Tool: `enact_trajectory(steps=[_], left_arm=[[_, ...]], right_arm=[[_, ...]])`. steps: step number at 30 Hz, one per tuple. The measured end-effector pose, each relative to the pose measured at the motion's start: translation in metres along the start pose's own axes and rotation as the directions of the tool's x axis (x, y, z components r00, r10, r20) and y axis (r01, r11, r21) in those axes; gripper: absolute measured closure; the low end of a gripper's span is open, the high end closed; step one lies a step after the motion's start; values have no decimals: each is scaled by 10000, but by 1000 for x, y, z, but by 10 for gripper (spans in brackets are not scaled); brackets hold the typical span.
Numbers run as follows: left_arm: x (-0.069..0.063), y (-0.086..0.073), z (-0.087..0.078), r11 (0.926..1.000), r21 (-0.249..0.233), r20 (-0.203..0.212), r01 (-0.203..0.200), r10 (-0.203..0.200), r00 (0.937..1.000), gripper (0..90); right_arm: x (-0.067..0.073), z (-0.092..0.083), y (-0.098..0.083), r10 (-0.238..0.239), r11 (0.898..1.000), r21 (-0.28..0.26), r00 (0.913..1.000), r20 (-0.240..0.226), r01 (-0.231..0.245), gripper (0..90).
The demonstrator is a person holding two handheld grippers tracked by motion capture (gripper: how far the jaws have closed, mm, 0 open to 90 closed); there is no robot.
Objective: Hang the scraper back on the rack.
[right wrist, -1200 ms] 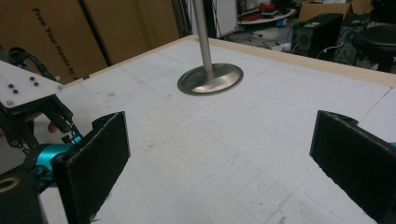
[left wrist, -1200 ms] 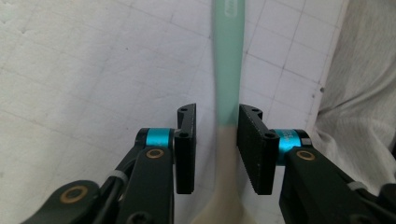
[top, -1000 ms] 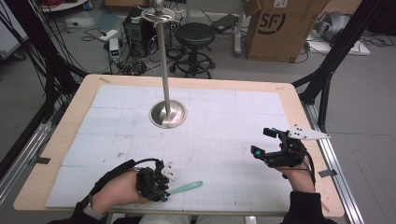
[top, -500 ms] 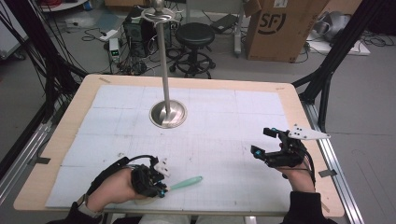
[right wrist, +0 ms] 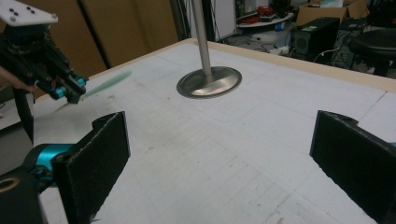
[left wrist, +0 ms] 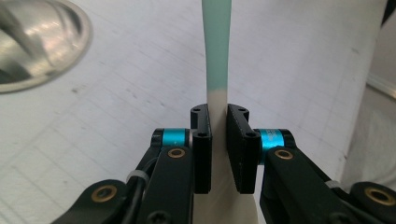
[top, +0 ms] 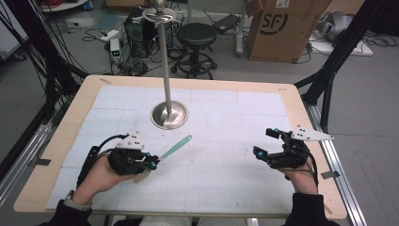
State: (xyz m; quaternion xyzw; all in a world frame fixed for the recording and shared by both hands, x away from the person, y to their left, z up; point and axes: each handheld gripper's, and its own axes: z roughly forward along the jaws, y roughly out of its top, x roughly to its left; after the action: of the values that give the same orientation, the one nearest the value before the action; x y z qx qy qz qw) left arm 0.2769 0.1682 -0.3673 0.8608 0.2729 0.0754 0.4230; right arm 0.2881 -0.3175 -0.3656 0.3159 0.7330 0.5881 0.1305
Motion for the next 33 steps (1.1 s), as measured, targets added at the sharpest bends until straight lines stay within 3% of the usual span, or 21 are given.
enact_trajectory(steps=[6,9,11,13,16,17,18,20,31,33], left_arm=[[15,1,-10,9930,-1160,-198,208,-232,9995,808],[24,1,-16,9833,-1801,-447,269,-355,9984,807],[33,1,-23,9715,-2320,-390,481,-587,9975,807],[41,3,-29,9700,-2373,-432,527,-648,9970,807],[49,9,-41,9717,-2352,-862,211,-425,9954,807],[52,11,-46,9695,-2450,-899,101,-331,9954,807],[56,13,-51,9645,-2632,-747,203,-413,9963,807],[63,16,-61,9551,-2948,-889,282,-568,9944,807],[93,39,-93,9341,-3542,-1297,447,-964,9869,807],[97,43,-97,9333,-3567,-1348,416,-954,9863,807]], right_arm=[[-1,-3,-1,43,10000,-59,10000,83,-43,40],[-2,-5,-1,64,9999,-106,9999,119,-63,39],[-2,-7,0,59,9999,-155,9999,154,-56,39],[-2,-9,2,49,9996,-283,9998,174,-44,40],[-2,-10,3,44,9995,-320,9998,178,-38,39],[-2,-10,3,36,9994,-334,9998,180,-30,40],[-3,-9,2,39,9995,-325,9998,170,-34,39],[-3,-5,1,61,9998,-207,9999,89,-60,39],[-1,-1,3,-7,9999,-149,10000,1,7,40],[-1,-1,2,-2,9999,-166,10000,-2,2,39]])
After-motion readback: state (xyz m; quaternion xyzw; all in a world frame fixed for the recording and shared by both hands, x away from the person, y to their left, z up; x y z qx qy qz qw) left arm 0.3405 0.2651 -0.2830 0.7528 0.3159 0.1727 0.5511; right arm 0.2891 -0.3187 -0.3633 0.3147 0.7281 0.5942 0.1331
